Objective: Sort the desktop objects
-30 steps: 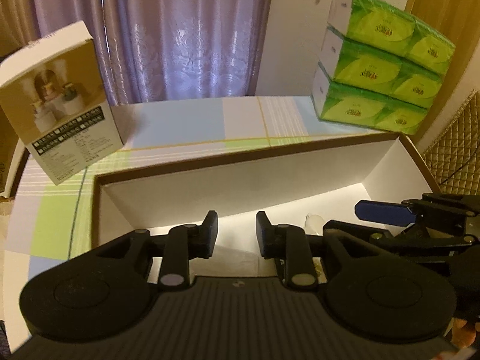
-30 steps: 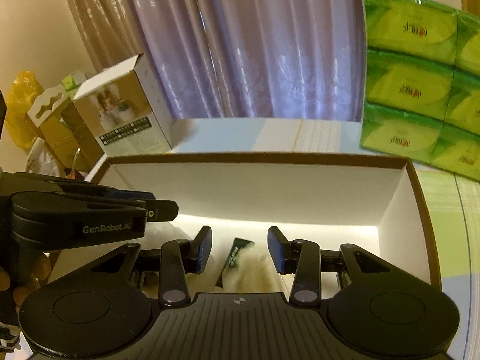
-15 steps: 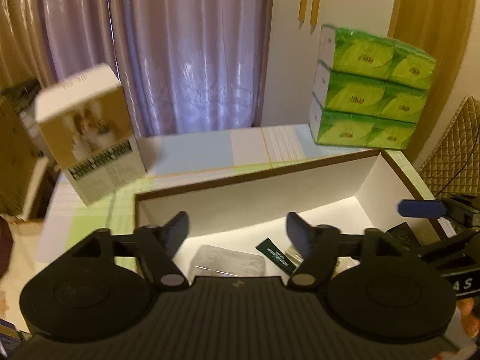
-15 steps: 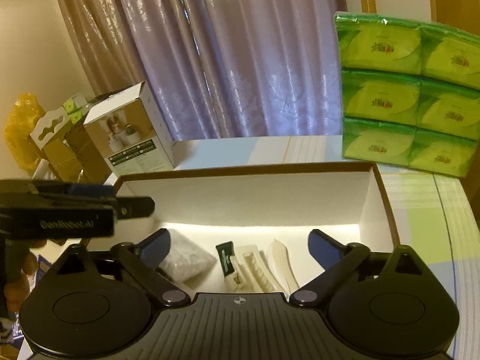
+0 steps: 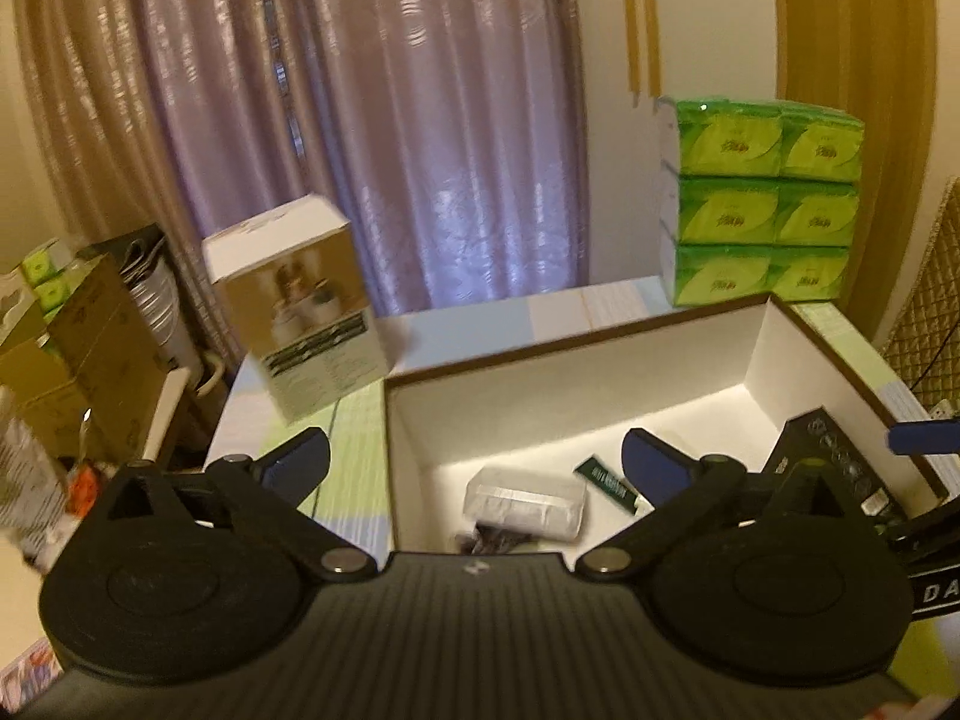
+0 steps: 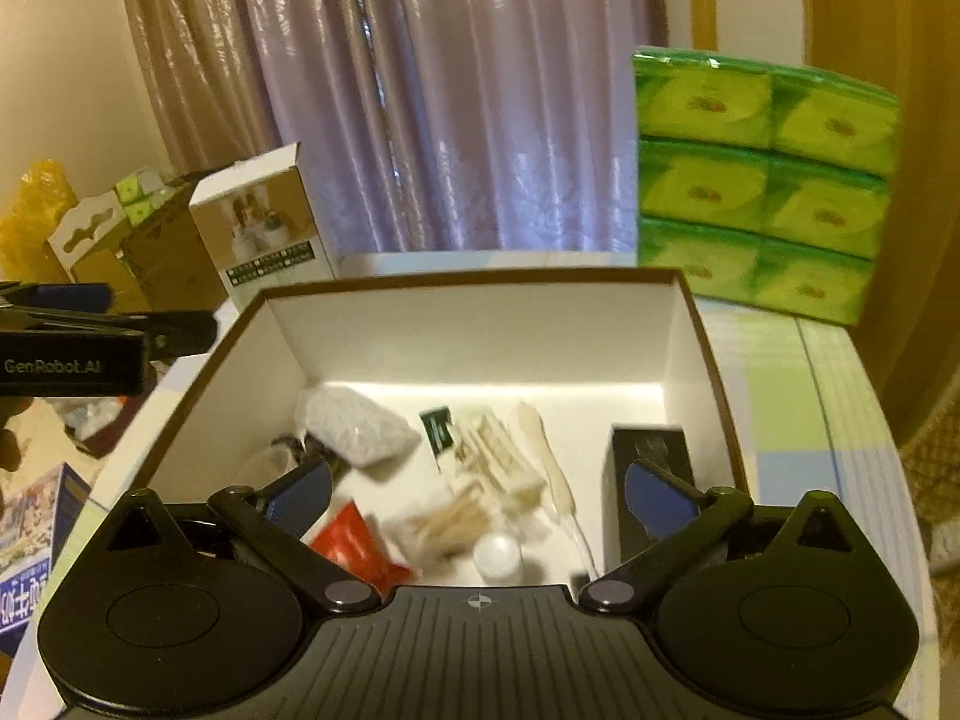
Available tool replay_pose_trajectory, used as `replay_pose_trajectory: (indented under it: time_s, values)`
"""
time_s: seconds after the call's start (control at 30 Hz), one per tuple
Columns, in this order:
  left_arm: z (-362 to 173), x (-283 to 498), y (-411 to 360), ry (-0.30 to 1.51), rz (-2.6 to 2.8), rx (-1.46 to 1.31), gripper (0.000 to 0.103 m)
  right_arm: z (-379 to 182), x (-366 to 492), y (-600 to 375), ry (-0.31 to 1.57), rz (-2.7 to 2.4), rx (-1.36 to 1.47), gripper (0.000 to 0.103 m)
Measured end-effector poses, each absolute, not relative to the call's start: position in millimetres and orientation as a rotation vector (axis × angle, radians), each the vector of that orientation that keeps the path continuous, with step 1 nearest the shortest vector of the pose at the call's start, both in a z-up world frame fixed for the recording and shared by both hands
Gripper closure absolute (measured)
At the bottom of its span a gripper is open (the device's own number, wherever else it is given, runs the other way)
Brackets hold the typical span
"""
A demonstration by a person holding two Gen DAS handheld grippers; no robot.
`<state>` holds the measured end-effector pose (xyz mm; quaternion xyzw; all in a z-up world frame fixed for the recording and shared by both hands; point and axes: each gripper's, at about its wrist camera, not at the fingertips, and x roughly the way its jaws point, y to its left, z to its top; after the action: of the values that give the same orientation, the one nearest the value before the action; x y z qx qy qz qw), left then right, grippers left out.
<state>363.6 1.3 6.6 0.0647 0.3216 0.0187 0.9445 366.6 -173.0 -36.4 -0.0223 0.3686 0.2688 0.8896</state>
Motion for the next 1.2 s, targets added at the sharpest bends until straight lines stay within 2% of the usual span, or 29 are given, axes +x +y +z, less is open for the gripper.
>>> replay_pose_trajectory:
  time_s: [0.17,0.4,0.57,1.2]
  values:
    - [-2.2,330.7,-1.4,0.677,0.101,0.143,0.001,-35.2,337.4,-182.4,0.764,0.539,-0.040,0.002]
    - [-2.3,287.3,7.1,0.703,0.071,0.021,0.001,-32.3,302.8,-187.9,0.771,0.549,-0.026,0.002]
    - [4.6,261.9,1.5,0.684,0.094,0.066,0.001,-30.3,279.3,-191.6,0.773,0.542,-0.048,0.002]
    - [9.7,208.0,-20.5,0.746,0.070,0.044,0.001,-19.7,235.5,-208.2,0.812,0.525,-0.060,0.002]
